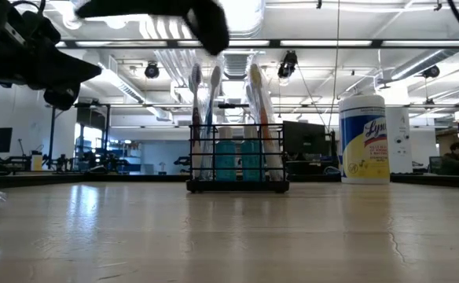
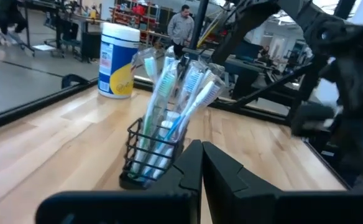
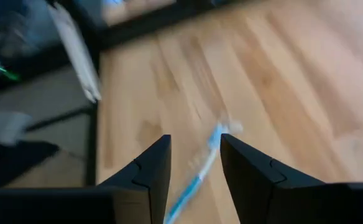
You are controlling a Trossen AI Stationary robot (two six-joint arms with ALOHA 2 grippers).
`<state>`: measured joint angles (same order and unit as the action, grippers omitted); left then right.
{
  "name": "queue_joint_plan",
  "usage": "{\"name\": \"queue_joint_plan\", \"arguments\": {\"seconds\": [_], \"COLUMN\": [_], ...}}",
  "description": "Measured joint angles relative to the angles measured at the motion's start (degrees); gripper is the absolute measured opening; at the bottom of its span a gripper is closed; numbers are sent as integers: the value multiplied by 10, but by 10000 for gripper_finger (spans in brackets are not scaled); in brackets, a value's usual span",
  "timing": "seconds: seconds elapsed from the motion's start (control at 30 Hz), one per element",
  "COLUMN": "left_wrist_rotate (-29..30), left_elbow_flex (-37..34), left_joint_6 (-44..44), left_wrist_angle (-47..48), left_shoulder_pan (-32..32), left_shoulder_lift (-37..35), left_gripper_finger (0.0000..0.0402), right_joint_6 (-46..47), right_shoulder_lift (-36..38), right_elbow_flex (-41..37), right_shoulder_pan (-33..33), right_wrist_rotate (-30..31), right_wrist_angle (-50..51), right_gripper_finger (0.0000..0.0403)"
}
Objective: Pick & Place toothbrushing station
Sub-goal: Put the blue toothbrush into the wire organizer
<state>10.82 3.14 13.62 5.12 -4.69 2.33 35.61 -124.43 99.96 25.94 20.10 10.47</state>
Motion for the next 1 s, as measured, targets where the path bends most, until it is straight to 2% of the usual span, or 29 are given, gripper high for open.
{"name": "queue_joint_plan", "arguments": {"seconds": [0.17, 0.37, 0.47, 0.6, 1.0], "left_wrist_rotate": [-20, -23, -24, -31, -35], "left_elbow_flex": [1, 2, 2, 2, 2], "left_joint_6": [20, 27, 31, 41, 45], "left_wrist_angle": [8, 11, 12, 13, 18], "left_shoulder_pan": [0, 0, 0, 0, 0], "left_shoulder_lift": [1, 1, 1, 4, 9], "left_gripper_finger": [12, 12, 12, 12, 12], "right_joint_6": [80, 90, 111, 137, 86], "right_shoulder_lift": [-122, -254, -261, -257, -252], "right_elbow_flex": [169, 348, 330, 313, 290], "right_shoulder_pan": [-13, -13, -14, -17, -17], "right_wrist_rotate": [-56, -110, -138, -142, -141], "right_wrist_angle": [171, 257, 239, 277, 309], "right_gripper_finger": [153, 191, 209, 218, 219]}}
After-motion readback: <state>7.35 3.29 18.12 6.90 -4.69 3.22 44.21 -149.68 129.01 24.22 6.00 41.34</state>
